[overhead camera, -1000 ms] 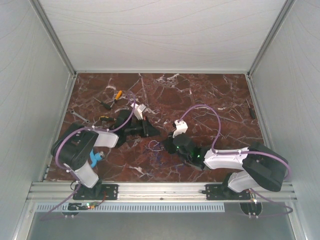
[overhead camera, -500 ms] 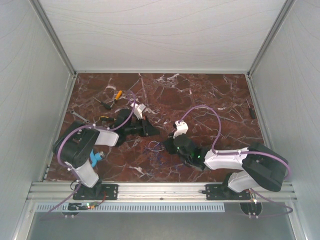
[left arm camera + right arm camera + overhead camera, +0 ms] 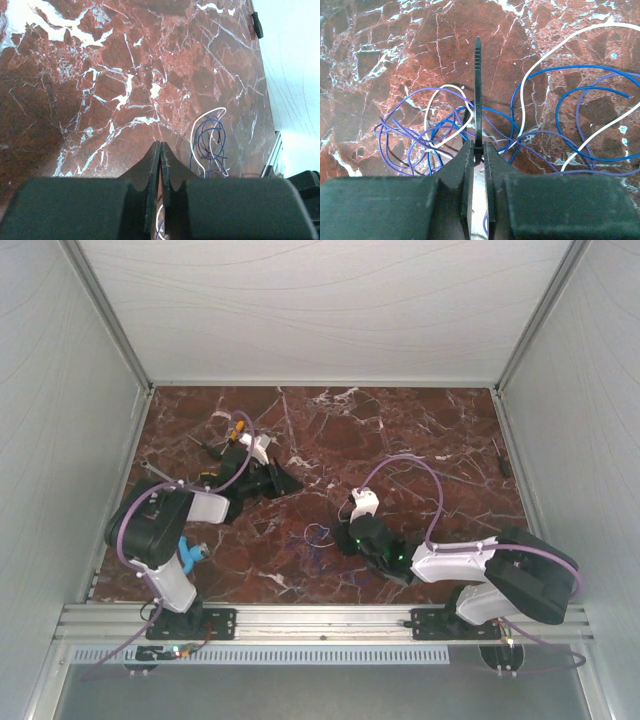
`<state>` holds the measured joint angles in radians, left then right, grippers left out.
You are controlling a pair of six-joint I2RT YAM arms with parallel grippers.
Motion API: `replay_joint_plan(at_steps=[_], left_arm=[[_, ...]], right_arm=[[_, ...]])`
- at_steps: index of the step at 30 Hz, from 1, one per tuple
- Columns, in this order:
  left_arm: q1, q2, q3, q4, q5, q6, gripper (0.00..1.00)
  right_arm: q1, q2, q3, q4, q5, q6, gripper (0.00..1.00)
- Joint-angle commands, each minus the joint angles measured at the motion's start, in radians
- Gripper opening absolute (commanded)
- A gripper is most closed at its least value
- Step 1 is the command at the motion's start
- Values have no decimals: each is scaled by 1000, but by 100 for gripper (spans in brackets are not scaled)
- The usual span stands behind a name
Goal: Zip-tie the wires
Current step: Tie the cable at the center of the board.
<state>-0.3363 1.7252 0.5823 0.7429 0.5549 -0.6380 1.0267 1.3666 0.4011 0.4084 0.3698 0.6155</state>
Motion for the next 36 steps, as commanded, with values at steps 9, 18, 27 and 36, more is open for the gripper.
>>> replay_joint_plan(at_steps=[9, 18, 27, 36], left_arm=[[-33, -53, -45, 161, 77, -9, 44], [-113, -59, -75, 221, 131, -57, 51], [-171, -14, -48, 253, 122, -98, 49], [-204, 34, -10, 254, 125, -110, 37]], right_arm=[[8, -7, 22, -23, 33, -15, 0], [8, 21, 64, -23, 34, -37, 0], [8, 27, 85, -25, 38, -51, 0], [8, 33, 99, -25, 40, -63, 0]])
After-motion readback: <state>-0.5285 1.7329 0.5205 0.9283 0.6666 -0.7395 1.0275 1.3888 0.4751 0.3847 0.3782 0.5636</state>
